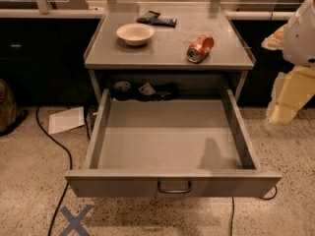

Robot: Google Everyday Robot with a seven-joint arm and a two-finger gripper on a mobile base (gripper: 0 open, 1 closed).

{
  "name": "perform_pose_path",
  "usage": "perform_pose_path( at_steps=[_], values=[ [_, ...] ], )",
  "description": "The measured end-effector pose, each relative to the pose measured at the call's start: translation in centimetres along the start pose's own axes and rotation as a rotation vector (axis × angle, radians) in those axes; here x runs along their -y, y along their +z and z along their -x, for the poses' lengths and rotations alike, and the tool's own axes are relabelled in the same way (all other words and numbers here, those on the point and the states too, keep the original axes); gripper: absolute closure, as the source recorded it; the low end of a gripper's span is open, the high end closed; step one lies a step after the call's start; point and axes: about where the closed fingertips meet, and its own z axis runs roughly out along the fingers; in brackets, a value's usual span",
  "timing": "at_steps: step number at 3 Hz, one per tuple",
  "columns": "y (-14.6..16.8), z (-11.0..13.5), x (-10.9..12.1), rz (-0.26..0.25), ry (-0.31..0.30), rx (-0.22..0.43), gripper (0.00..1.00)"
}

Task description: Place coke can into top drawer

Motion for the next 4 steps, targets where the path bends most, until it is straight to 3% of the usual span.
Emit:
perform_pose_path(
  at_steps=[1,2,3,4],
  values=[
    [1.0,2.5,2.2,0.018,-0.105,0.015,0.00],
    [2.5,5.4,6.8,0.016,-0.214,0.036,0.00],
    [4.9,7.0,12.6,0.005,-0.273,0.031,0.00],
    [7.8,7.6,17.6,0.005,-0.283,0.020,0.00]
  ],
)
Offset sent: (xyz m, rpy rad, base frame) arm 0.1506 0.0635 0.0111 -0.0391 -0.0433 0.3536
